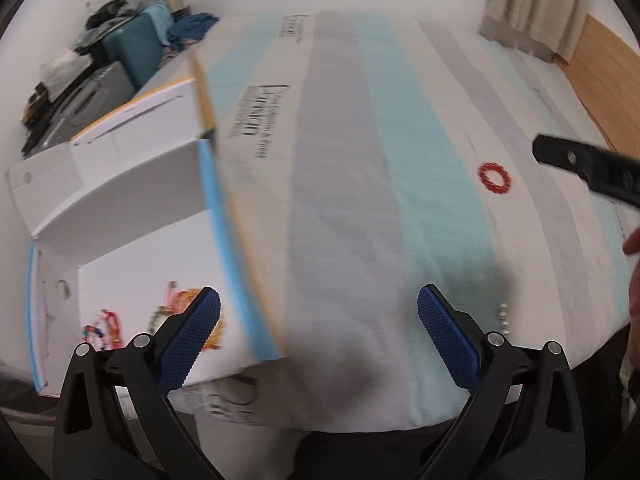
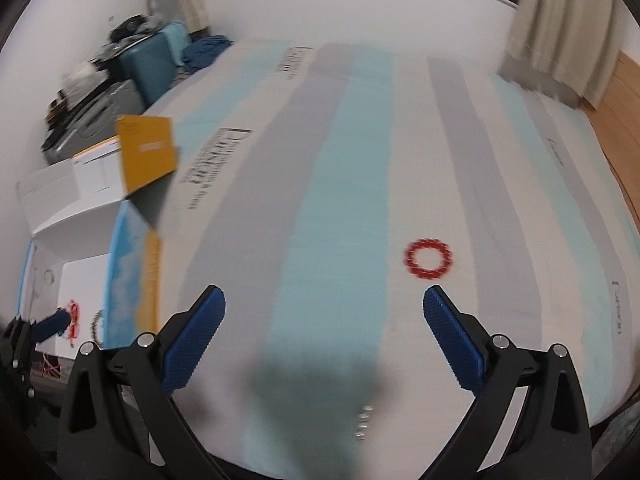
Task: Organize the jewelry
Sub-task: 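Withdraw both tools from the box back over the bed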
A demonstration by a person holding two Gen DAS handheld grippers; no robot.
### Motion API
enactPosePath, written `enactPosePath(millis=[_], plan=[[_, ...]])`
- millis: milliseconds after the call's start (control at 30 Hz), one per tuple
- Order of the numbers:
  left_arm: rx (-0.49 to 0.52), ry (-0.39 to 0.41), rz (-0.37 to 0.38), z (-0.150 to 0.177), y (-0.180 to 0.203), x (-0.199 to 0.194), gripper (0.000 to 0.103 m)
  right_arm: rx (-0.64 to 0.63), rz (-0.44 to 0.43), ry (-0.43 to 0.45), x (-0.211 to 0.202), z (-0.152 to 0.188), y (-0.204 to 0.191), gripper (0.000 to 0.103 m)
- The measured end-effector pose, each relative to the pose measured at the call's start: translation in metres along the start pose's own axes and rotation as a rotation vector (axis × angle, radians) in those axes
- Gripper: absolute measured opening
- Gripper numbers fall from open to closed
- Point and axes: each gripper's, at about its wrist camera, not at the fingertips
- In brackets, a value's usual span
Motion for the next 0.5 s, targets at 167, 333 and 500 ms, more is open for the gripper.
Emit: enactPosePath(millis=[167, 333, 500], plan=[[0.042, -0.019, 0.029, 0.003, 0.046, 0.016, 0.097, 0.032, 0.015, -0.023, 0.018, -0.003, 0.042, 0.095], [0.081, -0.049, 0.066, 0.011, 0.086, 0.033, 0.097, 0.062, 0.041, -0.057, 0.044, -0.006, 0.074, 0.095], [0.106, -0.077, 0.071, 0.02, 0.119, 0.053, 0.097, 0.077, 0.061, -0.098, 0.078, -0.004, 0.108, 0.095]])
Point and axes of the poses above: each gripper's, at about its wrist camera, not at the fingertips, and x roughly the way its jaws point, y to its right, z to its underside, and after that the axes turned 1 degree about z, right-handed
